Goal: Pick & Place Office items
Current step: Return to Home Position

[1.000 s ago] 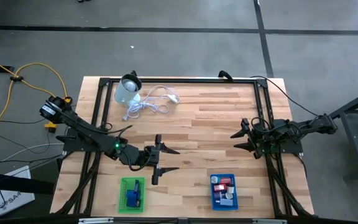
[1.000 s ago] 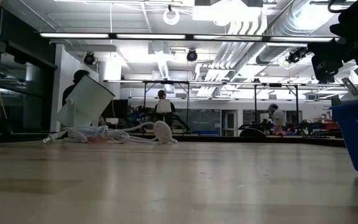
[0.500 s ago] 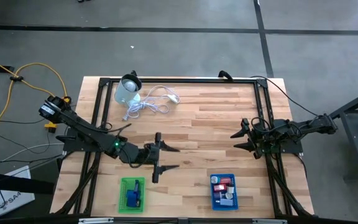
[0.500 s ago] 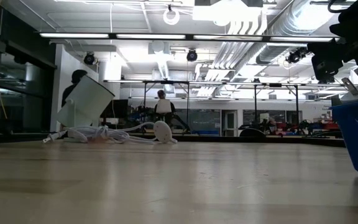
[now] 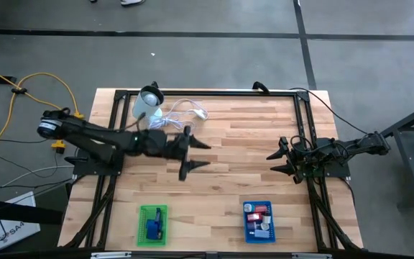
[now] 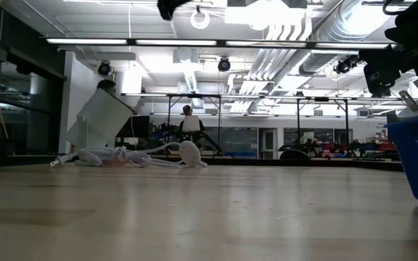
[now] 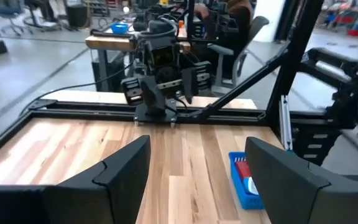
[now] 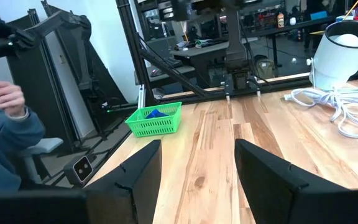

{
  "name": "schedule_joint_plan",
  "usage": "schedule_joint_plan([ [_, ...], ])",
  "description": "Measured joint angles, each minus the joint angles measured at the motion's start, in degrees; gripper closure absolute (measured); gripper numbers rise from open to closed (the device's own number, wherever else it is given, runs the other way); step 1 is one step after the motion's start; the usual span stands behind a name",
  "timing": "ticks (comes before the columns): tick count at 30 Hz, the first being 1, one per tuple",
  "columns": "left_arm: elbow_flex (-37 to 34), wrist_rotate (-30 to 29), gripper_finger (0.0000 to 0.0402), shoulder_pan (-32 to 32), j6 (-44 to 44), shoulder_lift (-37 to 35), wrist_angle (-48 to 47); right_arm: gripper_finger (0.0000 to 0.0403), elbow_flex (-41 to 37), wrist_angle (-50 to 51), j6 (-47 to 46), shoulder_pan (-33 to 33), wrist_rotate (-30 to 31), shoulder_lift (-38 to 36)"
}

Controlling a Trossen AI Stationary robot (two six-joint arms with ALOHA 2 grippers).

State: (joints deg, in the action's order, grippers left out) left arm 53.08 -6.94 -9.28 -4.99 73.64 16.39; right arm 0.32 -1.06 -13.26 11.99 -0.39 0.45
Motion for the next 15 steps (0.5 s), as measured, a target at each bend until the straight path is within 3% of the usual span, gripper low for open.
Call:
schedule_joint_plan([
  [5, 0.0, 8.2, 0.0146, 7.3, -3.1, 0.0, 0.8, 0.0213, 0.0, 0.0, 0.0, 0.0, 0.0, 0.0],
  [15, 0.0, 8.9, 0.0146, 18.8, -3.7, 0.0, 1.2, 0.0213, 0.0, 0.0, 0.0, 0.0, 0.0, 0.0],
])
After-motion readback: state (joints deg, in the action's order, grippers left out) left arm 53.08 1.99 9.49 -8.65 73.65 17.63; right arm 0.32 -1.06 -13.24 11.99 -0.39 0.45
